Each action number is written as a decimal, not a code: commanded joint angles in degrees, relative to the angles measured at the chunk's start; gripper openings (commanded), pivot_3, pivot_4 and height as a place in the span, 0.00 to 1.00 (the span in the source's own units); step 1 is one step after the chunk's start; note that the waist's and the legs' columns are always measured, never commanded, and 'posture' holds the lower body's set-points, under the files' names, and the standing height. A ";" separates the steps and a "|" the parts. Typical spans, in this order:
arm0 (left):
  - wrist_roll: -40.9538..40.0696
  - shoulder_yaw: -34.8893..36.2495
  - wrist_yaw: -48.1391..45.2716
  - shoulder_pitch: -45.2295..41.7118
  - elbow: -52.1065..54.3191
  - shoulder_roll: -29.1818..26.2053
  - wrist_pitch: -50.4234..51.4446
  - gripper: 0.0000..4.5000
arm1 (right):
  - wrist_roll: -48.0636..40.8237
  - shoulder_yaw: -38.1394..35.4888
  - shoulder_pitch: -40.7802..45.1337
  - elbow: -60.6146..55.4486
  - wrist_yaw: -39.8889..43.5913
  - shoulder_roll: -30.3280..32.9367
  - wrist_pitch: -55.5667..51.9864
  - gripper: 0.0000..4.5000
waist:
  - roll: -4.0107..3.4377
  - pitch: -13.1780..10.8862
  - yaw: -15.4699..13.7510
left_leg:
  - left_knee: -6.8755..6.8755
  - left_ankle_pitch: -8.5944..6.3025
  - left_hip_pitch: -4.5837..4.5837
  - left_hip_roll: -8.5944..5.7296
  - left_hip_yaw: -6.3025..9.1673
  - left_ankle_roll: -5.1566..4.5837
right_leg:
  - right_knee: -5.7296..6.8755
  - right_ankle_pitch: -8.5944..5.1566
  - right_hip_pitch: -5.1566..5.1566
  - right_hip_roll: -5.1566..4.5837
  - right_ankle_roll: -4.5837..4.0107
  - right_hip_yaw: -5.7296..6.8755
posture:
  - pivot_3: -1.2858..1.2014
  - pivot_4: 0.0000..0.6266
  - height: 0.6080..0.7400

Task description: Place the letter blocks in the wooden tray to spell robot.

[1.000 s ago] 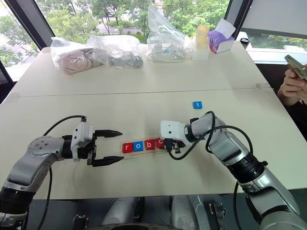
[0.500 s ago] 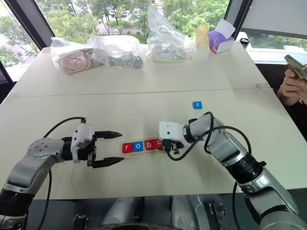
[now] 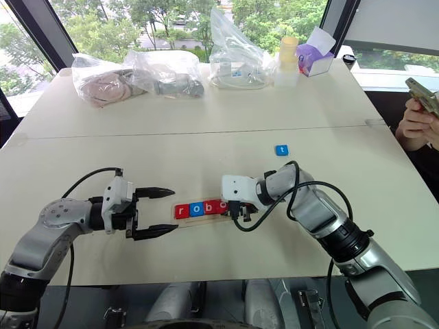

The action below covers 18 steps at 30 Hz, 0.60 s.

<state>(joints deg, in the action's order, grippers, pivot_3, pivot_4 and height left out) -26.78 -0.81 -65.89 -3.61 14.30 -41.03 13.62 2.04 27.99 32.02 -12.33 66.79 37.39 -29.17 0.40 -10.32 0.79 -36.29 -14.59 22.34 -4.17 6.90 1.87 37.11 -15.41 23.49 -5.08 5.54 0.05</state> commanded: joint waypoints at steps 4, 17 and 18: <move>-1.11 1.22 0.41 0.37 2.09 0.00 -0.01 1.00 | 1.12 0.53 0.88 0.71 0.34 0.52 1.09 0.26 | 0.00 0.00 -0.04 | 0.00 0.00 0.00 0.00 0.00 0.00 | 0.00 0.00 0.00 0.00 0.00 0.00 | 0.52 0.24 1.00; -1.20 1.16 0.49 0.00 2.11 -0.04 0.14 1.00 | 1.12 0.68 1.15 1.13 0.50 0.21 0.64 0.26 | 0.00 0.00 -0.05 | -0.01 0.00 0.00 0.00 0.00 0.00 | 0.00 0.00 0.00 0.00 0.00 0.00 | 0.52 0.24 1.00; -1.19 1.16 0.49 0.00 2.12 -0.05 0.14 1.00 | 1.07 0.67 1.12 1.04 0.52 0.21 0.50 0.49 | 0.00 0.00 -0.05 | -0.01 0.00 0.00 0.00 0.00 0.00 | 0.00 0.00 0.00 0.00 0.00 0.00 | 0.52 0.24 1.00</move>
<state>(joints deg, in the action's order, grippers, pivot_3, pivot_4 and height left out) -26.93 -0.82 -65.65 -3.19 14.43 -41.01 13.71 2.31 28.00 32.52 -11.33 67.21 37.40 -28.36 0.40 -10.32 0.75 -36.29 -14.58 22.34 -4.17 6.90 1.87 37.11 -15.41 23.49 -5.07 5.54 0.05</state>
